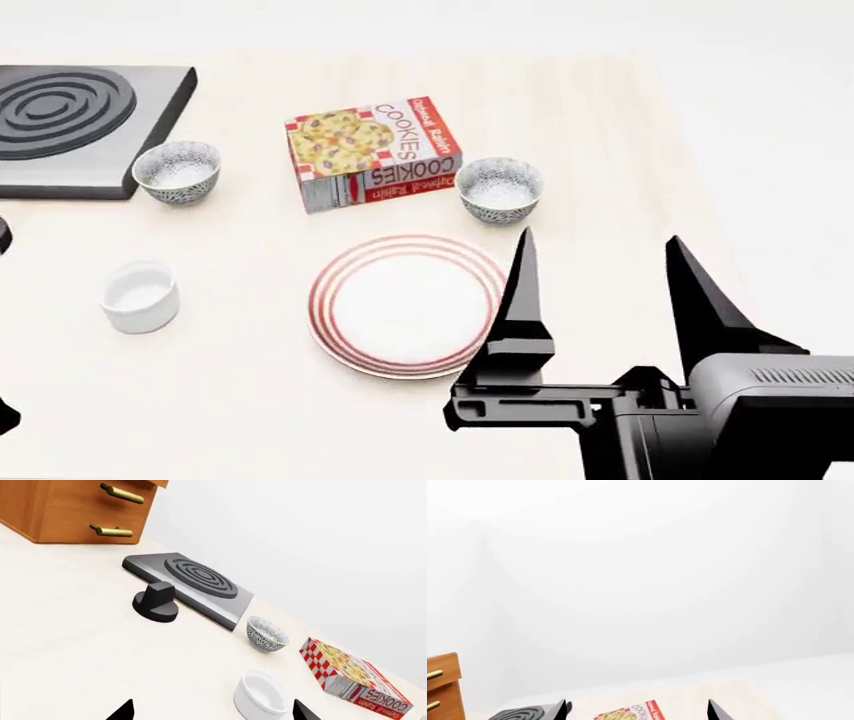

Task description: Pick the akita bowl next to the plate and place it on the plate.

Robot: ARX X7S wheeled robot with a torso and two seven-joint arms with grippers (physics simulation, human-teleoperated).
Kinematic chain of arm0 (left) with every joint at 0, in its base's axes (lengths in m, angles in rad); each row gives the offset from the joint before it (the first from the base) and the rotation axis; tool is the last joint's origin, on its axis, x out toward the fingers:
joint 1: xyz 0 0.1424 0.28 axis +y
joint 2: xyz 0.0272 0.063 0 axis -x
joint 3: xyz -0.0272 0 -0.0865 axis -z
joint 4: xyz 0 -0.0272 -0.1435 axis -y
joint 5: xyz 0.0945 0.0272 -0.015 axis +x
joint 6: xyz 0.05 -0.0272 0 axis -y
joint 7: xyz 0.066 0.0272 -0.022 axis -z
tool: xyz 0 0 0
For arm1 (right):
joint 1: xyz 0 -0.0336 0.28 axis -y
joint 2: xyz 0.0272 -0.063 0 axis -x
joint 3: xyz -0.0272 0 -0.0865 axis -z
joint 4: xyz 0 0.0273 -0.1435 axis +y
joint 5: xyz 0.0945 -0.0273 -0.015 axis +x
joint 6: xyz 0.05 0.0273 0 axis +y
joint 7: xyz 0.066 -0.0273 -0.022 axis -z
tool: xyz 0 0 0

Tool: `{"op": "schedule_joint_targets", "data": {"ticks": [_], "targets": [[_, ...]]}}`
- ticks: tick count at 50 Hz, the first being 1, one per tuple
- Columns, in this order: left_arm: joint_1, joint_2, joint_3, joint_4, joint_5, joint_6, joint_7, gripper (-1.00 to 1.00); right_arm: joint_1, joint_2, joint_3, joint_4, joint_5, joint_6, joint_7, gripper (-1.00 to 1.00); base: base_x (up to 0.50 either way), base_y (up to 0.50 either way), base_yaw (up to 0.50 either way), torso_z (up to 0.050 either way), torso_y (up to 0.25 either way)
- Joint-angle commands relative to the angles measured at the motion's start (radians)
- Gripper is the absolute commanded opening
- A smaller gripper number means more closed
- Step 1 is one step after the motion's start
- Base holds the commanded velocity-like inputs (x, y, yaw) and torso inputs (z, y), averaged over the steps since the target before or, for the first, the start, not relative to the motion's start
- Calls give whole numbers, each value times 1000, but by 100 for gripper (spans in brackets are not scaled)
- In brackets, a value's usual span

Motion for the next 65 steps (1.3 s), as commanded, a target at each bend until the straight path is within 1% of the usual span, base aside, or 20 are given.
{"op": "schedule_joint_targets", "data": {"ticks": [1,65], "targets": [[0,-4,5,-1,-6,2,-4,100,4,10,-10,3,9,7,8,100,355,0,0,0,0],[5,-22,29,-10,-27,20,-24,100,2,43,-42,25,17,-19,48,100,386,0,0,0,0]]}}
